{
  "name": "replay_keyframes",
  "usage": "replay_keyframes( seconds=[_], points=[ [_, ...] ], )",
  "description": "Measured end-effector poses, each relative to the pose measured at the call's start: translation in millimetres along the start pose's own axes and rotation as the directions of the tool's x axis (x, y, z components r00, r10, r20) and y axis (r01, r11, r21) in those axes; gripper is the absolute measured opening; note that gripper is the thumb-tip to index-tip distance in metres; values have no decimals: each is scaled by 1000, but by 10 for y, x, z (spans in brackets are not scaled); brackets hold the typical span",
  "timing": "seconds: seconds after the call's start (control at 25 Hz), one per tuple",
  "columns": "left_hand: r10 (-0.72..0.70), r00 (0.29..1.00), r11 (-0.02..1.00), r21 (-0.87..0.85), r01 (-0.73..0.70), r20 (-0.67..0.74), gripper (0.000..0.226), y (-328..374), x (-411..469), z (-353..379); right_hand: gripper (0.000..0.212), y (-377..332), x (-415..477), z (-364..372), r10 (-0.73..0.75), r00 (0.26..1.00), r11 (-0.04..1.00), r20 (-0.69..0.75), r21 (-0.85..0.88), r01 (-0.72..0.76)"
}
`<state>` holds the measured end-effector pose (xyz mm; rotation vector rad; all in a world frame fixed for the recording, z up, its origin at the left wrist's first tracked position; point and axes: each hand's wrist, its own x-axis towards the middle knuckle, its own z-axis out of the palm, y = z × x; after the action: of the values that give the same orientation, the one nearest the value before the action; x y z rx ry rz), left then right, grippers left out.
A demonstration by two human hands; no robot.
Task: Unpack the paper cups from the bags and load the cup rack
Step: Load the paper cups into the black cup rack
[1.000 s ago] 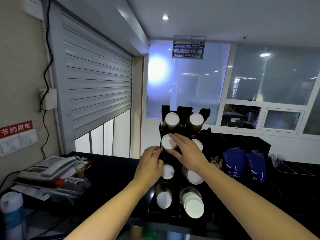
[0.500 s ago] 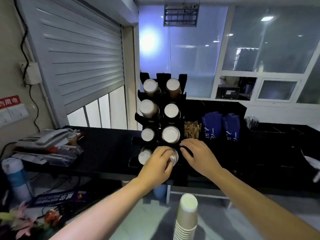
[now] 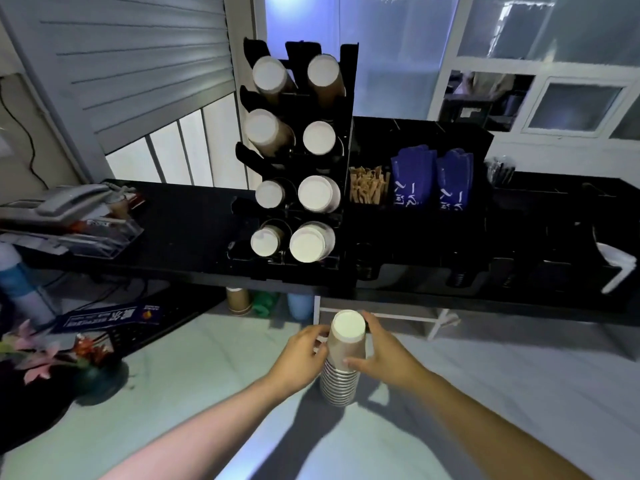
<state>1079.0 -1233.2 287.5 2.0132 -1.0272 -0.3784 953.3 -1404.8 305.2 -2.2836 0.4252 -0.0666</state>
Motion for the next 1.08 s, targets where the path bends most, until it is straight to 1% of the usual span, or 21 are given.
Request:
replay_keyframes(
  seconds=[0.12,0.2,0.32,0.36,0.4,0.44,0.52,0.56,0.64,0.72,0.8,0.84,0.88,0.96,1.04,1.08],
  points=[
    [-85,994,991,-95,91,68,53,-105,-54,50,91,114,25,249,86,996,980,-20,184,-81],
    [-129,981,979,-136,149,147,65,-176,-61,10,90,120,42,313,135,988,960,-70,256,-113],
    [-171,940,950,-203,236,294,63,-272,-69,34,84,202,27,244,211,964,924,-164,354,-143],
    [-180,919,940,-215,266,351,72,-265,-77,58,79,227,1,182,252,950,886,-183,438,-151],
    [-180,892,932,-219,290,414,84,-239,-82,89,75,244,-34,103,303,934,826,-187,541,-159],
    [-174,868,928,-217,302,465,91,-204,-80,131,70,252,-69,14,351,920,753,-174,637,-166],
    [-139,847,929,-229,291,514,85,-90,-70,190,59,236,-116,-177,404,907,631,-119,755,-182],
    [-114,846,926,-254,280,521,77,-20,-55,225,59,249,-145,-249,413,905,590,-99,786,-183],
    [-47,843,908,-328,259,536,61,151,-9,296,69,293,-213,-320,420,906,501,-63,848,-173],
    [-11,822,885,-377,272,569,49,311,42,365,68,334,-295,-307,398,917,405,-31,903,-145],
    [-7,793,875,-381,300,609,44,408,96,437,65,398,-357,-238,378,926,302,-12,947,-111],
    [-16,782,874,-371,313,623,44,423,124,471,67,404,-380,-220,384,923,262,-15,961,-93],
    [-21,770,871,-366,327,638,44,432,141,493,70,409,-393,-213,407,913,236,-28,969,-76],
    [-19,741,860,-367,355,671,46,458,166,550,76,441,-411,-216,465,884,218,-57,975,-52],
    [-41,732,868,-339,363,680,48,487,184,622,80,500,-420,-198,518,851,223,-84,974,-39],
    [-54,741,880,-318,352,670,47,497,198,667,84,536,-419,-184,543,833,245,-106,969,-36]
  ],
)
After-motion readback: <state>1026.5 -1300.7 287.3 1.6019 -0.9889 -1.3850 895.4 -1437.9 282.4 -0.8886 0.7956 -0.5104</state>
